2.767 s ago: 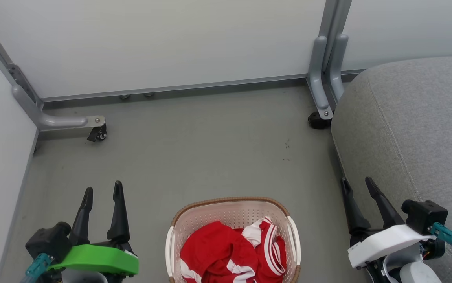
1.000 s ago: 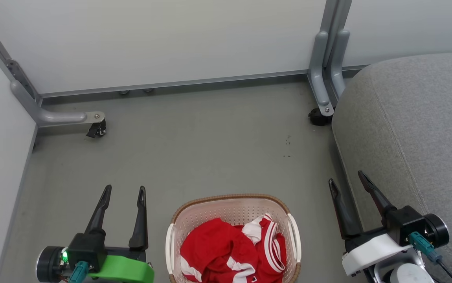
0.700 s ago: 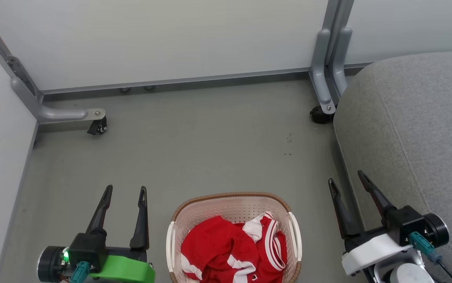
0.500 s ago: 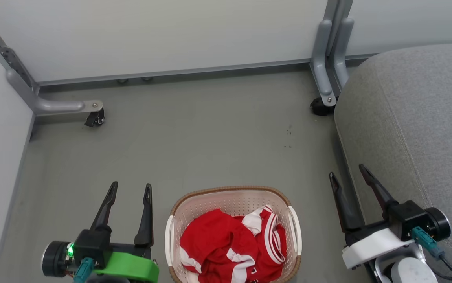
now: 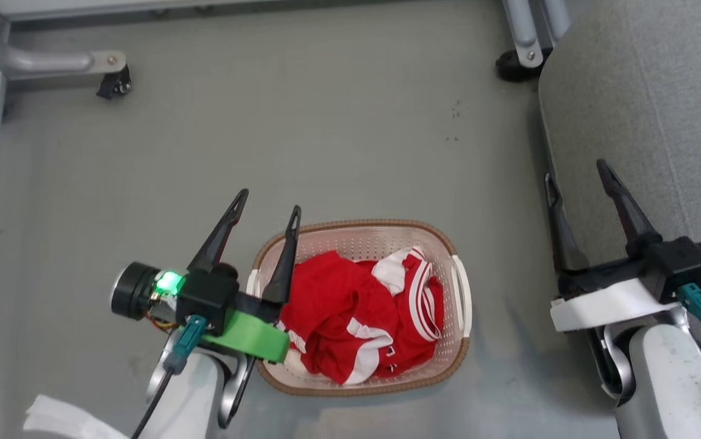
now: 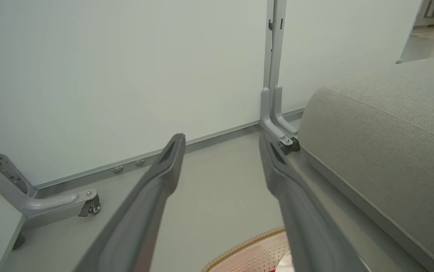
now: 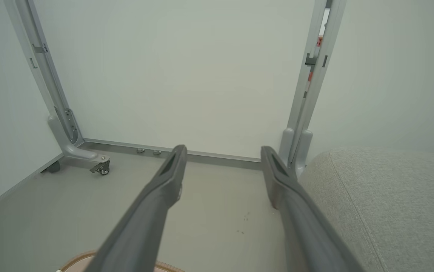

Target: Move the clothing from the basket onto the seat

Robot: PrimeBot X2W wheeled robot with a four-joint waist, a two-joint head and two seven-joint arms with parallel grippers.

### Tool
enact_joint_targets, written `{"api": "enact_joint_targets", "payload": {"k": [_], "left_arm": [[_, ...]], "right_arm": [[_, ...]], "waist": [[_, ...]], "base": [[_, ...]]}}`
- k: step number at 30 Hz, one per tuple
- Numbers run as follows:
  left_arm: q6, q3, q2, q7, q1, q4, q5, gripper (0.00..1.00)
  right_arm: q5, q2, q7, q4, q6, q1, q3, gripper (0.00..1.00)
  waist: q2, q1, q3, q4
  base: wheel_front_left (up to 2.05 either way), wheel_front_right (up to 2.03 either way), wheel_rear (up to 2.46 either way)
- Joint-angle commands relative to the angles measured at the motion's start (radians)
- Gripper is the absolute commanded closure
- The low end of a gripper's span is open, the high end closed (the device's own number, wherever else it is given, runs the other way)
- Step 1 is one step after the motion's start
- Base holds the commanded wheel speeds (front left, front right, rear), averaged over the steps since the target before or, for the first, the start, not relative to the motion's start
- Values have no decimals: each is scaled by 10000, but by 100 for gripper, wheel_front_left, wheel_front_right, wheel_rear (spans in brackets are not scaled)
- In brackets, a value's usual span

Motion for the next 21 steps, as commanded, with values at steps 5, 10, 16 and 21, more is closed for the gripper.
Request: {"api": "enact_joint_targets", "payload": {"k": [5,10,16,21], "left_arm": [[-133,-840,149,0,-1356,916,-7,0],[-138,-2029,373,1,-2609,2221,-50,0],[-143,-3885,743,0,-4241,3928,-151,0],[-143,-5090,899,0,-5543,5557,-355,0]], "right_arm": [[-250,-48,-49,-303,-12,-672,-259,0],[-323,-46,-49,-562,-12,-1168,-412,0],[-312,-43,-49,-849,-13,-1705,-516,0],[-301,-43,-49,-1066,-13,-2028,-589,0]], "waist": [[0,-1,2361,-62],[0,-1,3467,-252],[0,-1,4648,-476],[0,-1,5463,-596]], "base": [[0,0,0],[0,0,0],[0,0,0],[0,0,0]]}}
